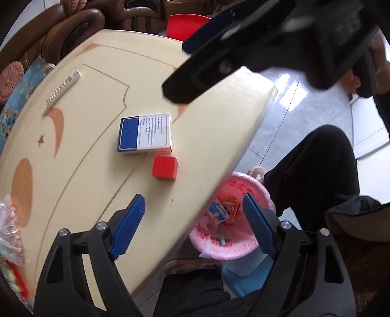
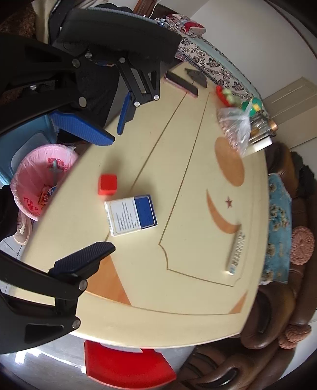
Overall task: Collect trash
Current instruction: 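Move both tools back over the table toward the blue cigarette box and red cube, then grasp the red cube with the left tool while the right tool grasps the blue cigarette box, then lift the red cube and cigarette box with both tools and carry them over the pink bin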
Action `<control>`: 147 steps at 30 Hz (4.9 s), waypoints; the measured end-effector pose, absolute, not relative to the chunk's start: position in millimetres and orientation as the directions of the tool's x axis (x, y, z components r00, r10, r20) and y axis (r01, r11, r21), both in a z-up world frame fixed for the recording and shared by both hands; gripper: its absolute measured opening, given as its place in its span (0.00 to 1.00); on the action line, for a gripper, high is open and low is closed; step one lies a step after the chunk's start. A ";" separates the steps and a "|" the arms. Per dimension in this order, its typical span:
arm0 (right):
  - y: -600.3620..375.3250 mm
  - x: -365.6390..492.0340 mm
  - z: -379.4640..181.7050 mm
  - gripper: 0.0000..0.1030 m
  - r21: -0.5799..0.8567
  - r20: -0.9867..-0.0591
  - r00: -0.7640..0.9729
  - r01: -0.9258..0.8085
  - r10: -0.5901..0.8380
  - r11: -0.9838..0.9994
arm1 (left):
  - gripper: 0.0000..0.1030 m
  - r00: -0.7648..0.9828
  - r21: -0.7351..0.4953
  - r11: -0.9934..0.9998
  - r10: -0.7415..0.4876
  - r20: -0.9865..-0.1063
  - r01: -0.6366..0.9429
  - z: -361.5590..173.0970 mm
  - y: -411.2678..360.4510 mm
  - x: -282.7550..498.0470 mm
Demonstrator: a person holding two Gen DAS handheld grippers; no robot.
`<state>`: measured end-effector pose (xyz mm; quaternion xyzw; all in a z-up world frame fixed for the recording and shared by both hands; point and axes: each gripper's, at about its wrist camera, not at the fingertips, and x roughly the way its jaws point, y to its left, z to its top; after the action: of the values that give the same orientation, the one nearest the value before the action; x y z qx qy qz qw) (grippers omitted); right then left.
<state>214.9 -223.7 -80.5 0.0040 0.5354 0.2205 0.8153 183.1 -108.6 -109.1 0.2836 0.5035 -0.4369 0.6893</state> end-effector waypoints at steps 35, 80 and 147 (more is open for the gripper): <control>-189.1 293.1 -203.2 0.77 0.202 -0.956 0.128 -0.361 0.263 0.911 | 0.65 0.026 -0.151 0.467 -0.351 -0.936 0.871 -180.0 -131.4 221.3; -210.7 280.5 -182.4 0.60 0.071 -0.944 0.300 -0.227 0.139 0.971 | 0.31 0.154 -0.106 0.633 -0.342 -0.927 0.767 -155.5 -108.4 202.2; -168.1 12.0 -173.6 0.60 0.048 -0.926 0.355 -0.227 0.129 0.973 | 0.31 0.143 -0.189 0.715 -0.377 -0.915 0.673 -197.9 -56.2 48.5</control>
<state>12.0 -168.1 -173.6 -0.0442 0.5574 0.1084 0.8220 48.5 -56.2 -197.9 0.1342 0.5514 -0.3527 0.7441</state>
